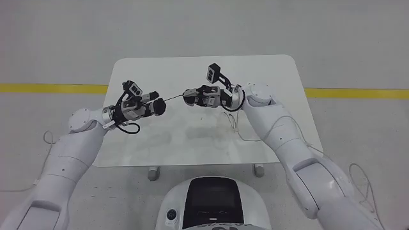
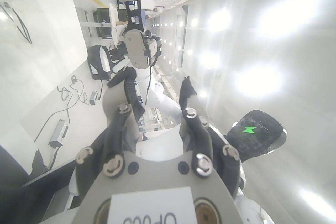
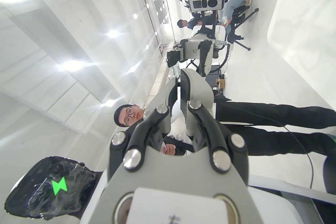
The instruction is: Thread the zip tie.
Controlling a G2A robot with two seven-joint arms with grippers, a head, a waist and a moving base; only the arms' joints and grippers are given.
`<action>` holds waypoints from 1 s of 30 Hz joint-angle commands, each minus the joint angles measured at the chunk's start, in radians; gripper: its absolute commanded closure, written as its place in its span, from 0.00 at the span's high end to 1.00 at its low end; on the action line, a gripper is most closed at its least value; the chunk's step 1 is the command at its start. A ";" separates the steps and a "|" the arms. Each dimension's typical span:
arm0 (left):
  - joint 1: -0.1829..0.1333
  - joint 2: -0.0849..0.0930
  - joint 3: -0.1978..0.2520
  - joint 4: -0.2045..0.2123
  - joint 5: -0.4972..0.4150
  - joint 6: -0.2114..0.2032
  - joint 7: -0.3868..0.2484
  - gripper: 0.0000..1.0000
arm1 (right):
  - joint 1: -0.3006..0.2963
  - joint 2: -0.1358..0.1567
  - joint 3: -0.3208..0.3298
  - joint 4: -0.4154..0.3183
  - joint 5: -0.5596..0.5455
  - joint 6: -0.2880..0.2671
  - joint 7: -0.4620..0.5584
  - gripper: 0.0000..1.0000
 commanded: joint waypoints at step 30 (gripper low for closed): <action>0.023 -0.008 0.013 -0.062 0.009 0.046 0.055 1.00 | -0.095 -0.004 -0.053 -0.162 0.014 0.065 -0.143 0.00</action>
